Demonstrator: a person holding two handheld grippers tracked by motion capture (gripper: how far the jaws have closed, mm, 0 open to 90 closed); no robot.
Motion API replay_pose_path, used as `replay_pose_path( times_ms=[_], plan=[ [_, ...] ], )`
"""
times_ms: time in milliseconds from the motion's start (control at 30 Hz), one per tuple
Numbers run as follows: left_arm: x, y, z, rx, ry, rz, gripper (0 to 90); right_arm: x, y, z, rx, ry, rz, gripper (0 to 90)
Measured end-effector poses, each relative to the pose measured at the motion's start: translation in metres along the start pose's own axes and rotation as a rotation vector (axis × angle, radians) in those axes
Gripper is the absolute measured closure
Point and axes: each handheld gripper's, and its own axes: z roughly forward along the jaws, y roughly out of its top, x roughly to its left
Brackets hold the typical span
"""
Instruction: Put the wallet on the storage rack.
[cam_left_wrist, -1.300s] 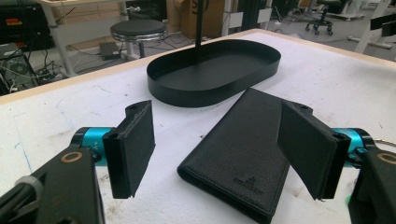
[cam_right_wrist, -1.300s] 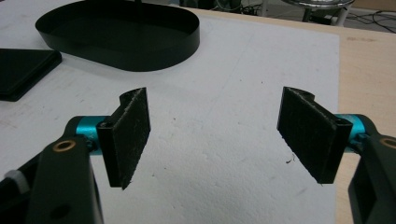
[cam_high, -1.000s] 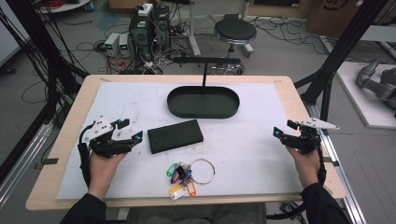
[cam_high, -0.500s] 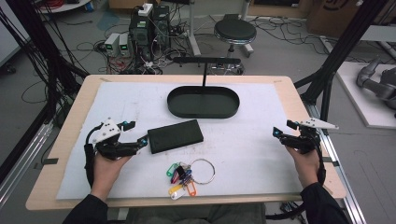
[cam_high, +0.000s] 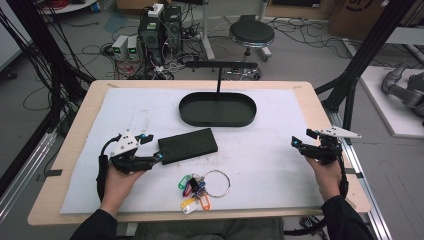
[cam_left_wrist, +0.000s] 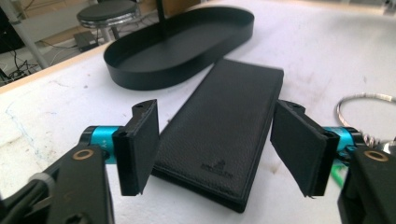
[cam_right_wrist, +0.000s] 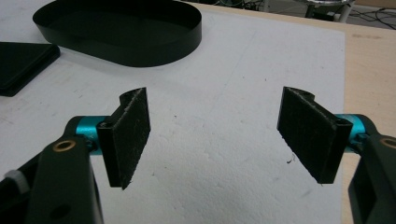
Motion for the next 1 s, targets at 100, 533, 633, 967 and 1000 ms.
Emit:
replay_pose_path(
  times_ms=[100, 533, 633, 967, 1000],
  plan=[
    [-0.003, -0.003, 0.008, 0.052, -0.011, 0.017, 34.4, 0.000, 0.000, 0.001, 0.002, 0.000, -0.008, 25.7],
    [0.018, -0.005, 0.023, 0.074, 0.053, -0.133, 37.8, 0.002, 0.000, 0.002, 0.005, -0.005, -0.017, 25.8],
    [0.027, -0.002, 0.024, 0.066, 0.055, -0.196, 41.1, 0.001, 0.000, 0.002, 0.007, -0.005, -0.015, 25.7],
    [0.056, -0.008, 0.042, 0.123, 0.053, -0.415, 46.8, 0.003, 0.001, 0.001, 0.004, -0.008, -0.027, 25.7],
    [0.056, -0.008, 0.042, 0.123, 0.053, -0.415, 47.4, 0.003, 0.001, 0.001, 0.004, -0.008, -0.027, 25.7]
  ],
)
